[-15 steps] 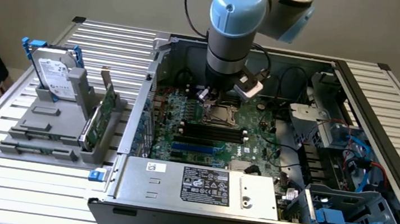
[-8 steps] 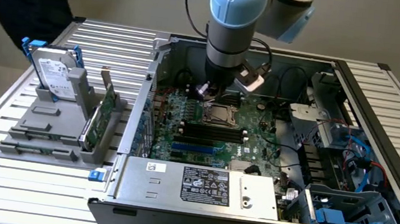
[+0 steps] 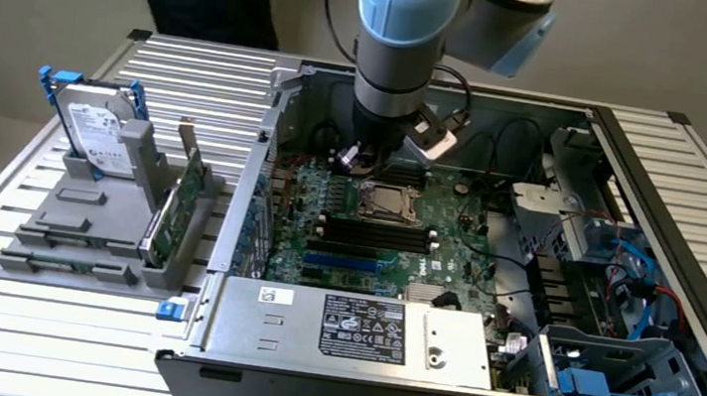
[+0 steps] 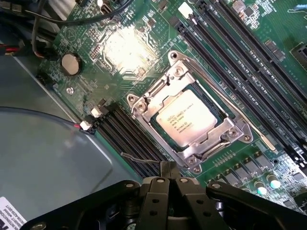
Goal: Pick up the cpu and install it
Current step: 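Close the cpu cover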
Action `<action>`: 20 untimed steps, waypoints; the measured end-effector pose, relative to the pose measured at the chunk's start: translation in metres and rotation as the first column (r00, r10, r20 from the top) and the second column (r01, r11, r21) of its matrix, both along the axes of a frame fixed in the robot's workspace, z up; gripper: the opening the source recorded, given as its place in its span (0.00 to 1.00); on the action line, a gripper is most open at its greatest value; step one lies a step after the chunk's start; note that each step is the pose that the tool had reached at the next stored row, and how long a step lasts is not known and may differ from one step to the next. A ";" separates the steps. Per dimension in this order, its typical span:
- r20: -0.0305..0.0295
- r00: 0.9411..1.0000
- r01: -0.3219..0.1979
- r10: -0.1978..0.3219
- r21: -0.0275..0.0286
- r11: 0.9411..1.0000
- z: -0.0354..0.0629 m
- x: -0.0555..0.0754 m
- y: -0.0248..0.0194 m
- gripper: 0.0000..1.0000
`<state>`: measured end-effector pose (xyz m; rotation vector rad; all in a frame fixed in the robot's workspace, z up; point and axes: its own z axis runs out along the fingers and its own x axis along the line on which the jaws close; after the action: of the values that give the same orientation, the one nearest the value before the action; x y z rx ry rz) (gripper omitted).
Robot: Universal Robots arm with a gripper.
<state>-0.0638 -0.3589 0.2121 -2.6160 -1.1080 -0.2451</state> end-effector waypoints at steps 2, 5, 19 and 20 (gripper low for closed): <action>-0.001 1.000 -0.001 0.001 0.000 1.000 0.0000 -0.003 0.0000 0.11; -0.001 1.000 -0.003 0.003 0.000 1.000 0.0000 -0.006 0.0000 0.11; 0.006 0.999 -0.040 0.040 0.000 0.999 -0.0021 -0.008 0.0012 0.11; 0.007 0.999 -0.040 0.040 0.000 0.999 -0.0026 -0.007 0.0013 0.11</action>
<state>-0.0713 -0.3576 0.2095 -2.5920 -1.1614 -0.2456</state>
